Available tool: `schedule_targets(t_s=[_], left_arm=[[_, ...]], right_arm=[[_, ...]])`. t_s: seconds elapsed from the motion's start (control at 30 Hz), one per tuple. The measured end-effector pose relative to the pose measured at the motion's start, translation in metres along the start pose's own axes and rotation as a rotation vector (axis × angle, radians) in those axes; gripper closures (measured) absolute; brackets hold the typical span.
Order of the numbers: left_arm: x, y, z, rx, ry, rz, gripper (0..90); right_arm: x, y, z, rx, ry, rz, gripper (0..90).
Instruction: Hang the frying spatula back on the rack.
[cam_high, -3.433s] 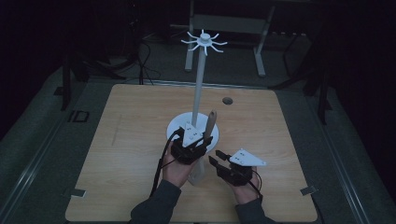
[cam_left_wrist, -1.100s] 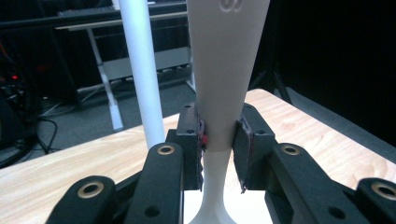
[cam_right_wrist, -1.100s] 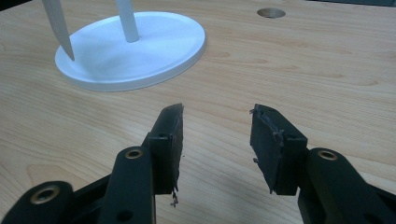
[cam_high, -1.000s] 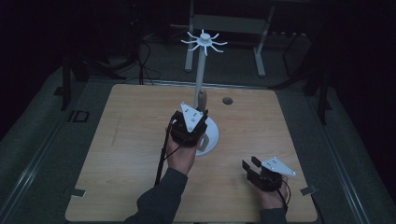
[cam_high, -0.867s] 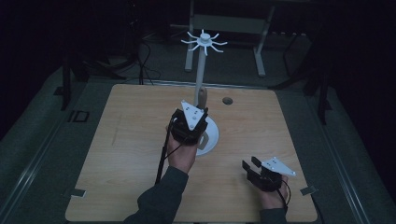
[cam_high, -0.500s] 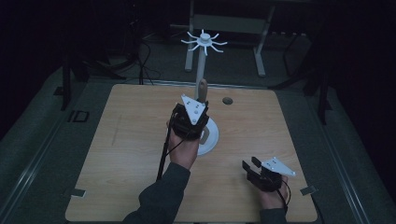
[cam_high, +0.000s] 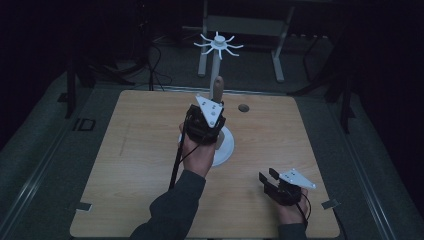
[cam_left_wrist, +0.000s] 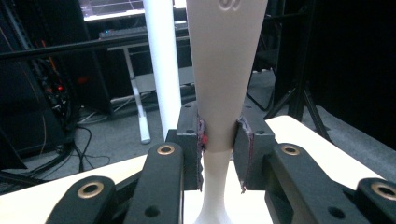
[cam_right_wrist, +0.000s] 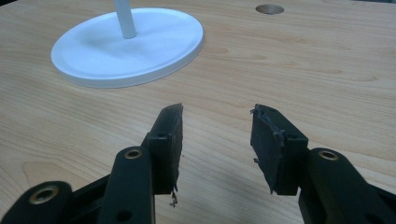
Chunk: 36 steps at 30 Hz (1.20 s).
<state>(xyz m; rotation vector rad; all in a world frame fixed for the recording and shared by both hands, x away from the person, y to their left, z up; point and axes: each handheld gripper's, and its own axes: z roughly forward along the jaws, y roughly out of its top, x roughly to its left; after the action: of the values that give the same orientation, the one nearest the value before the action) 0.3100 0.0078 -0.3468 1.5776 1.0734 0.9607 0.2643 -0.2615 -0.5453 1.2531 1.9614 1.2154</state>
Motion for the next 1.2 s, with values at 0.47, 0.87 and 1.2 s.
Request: schedule_targets(t_s=[0.47, 0.87, 1.2], left_arm=[[-0.002, 0.016, 0.004, 0.005, 0.081, 0.012, 74.1], [-0.008, 0.023, 0.009, 0.008, 0.122, 0.028, 74.0], [-0.008, 0.03, 0.015, 0.026, 0.164, 0.045, 74.1]], right_arm=[[0.0, -0.001, 0.001, 0.007, -0.001, 0.005, 53.4], [0.0, -0.001, 0.0, 0.009, -0.001, 0.007, 53.3], [0.0, -0.001, 0.0, 0.009, -0.002, 0.009, 53.3]])
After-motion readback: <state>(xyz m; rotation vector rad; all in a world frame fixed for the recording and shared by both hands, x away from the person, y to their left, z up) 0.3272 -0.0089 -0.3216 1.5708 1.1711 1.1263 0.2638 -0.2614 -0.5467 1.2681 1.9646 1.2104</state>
